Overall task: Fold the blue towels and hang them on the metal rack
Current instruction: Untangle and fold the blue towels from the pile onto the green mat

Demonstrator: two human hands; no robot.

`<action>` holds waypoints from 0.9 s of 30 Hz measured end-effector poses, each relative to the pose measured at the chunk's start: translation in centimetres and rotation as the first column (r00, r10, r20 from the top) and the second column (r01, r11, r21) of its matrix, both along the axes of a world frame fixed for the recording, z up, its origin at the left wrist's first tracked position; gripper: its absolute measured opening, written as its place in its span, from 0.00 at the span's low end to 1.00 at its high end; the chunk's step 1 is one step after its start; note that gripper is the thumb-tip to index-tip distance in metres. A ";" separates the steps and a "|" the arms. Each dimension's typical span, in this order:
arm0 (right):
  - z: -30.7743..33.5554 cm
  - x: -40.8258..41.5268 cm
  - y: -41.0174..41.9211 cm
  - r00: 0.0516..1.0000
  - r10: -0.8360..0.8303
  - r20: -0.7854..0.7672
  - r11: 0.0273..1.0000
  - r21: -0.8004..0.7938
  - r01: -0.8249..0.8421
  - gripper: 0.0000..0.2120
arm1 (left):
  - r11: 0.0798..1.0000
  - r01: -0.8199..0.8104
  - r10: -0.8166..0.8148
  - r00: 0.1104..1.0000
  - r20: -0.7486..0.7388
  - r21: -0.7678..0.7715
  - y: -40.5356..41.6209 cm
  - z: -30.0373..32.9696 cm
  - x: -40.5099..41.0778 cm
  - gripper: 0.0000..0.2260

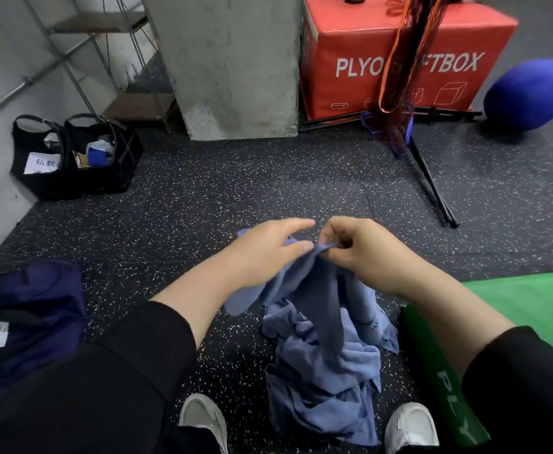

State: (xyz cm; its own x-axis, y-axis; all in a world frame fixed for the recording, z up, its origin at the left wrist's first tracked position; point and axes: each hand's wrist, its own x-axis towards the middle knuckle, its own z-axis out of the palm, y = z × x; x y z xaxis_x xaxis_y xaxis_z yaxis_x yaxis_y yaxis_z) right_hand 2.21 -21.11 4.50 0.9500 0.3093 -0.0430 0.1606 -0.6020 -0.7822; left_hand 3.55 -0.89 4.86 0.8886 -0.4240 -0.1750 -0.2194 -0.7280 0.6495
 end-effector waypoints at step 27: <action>-0.2 0.0 -0.2 0.997 -0.075 -0.025 0.954 -0.294 0.064 0.15 | 0.972 0.026 -0.040 0.998 0.052 0.234 0.0 -0.2 0.3 0.08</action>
